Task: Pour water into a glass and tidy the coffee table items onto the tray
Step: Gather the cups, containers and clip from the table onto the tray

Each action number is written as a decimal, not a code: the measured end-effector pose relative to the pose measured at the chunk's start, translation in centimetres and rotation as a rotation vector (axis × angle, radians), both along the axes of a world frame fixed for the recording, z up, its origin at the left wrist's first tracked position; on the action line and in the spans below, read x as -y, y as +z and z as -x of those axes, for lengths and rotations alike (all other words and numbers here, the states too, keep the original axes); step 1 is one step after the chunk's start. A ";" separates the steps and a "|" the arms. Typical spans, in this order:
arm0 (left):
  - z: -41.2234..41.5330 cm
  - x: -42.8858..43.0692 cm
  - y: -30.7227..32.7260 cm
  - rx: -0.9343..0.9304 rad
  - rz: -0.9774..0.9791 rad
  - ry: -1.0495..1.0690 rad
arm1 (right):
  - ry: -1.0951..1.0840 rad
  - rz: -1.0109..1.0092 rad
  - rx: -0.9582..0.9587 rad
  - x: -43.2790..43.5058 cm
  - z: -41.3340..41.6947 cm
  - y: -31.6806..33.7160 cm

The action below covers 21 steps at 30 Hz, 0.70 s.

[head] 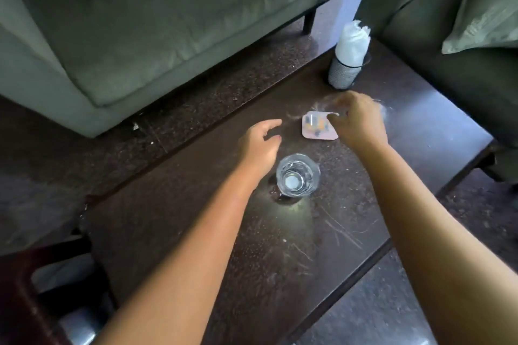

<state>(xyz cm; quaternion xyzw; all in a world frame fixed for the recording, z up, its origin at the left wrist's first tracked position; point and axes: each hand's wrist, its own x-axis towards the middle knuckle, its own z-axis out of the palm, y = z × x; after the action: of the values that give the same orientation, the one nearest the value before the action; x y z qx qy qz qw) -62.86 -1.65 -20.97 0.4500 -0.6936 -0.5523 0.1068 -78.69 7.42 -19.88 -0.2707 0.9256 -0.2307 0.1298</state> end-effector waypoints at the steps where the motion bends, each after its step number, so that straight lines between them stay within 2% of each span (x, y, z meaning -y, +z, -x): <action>1: 0.5 0.3 -0.5 0.032 -0.016 0.006 | 0.026 -0.067 0.011 -0.5 1.1 -1.1; 6: 2.0 1.1 -2.5 0.082 -0.108 0.031 | 0.111 -0.161 0.028 -0.2 2.9 -5.4; 11: 1.9 1.1 -4.0 0.123 -0.160 0.028 | 0.246 -0.345 0.065 1.4 3.5 -8.2; 15: 1.0 1.4 -4.7 0.142 -0.193 0.056 | 0.211 -0.348 0.019 2.1 3.6 -8.2; 17: 0.5 1.8 -4.8 0.124 -0.213 0.084 | 0.214 -0.309 0.001 2.8 3.1 -7.4; 21: -0.9 2.6 -3.5 0.013 -0.232 0.165 | 0.164 0.020 0.098 6.0 0.6 -3.8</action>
<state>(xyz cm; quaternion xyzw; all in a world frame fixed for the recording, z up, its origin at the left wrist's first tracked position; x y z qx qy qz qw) -61.93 -4.29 -24.51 0.5184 -0.5862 -0.6153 0.0946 -79.30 1.47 -23.70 -0.3350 0.8905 -0.2415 0.1908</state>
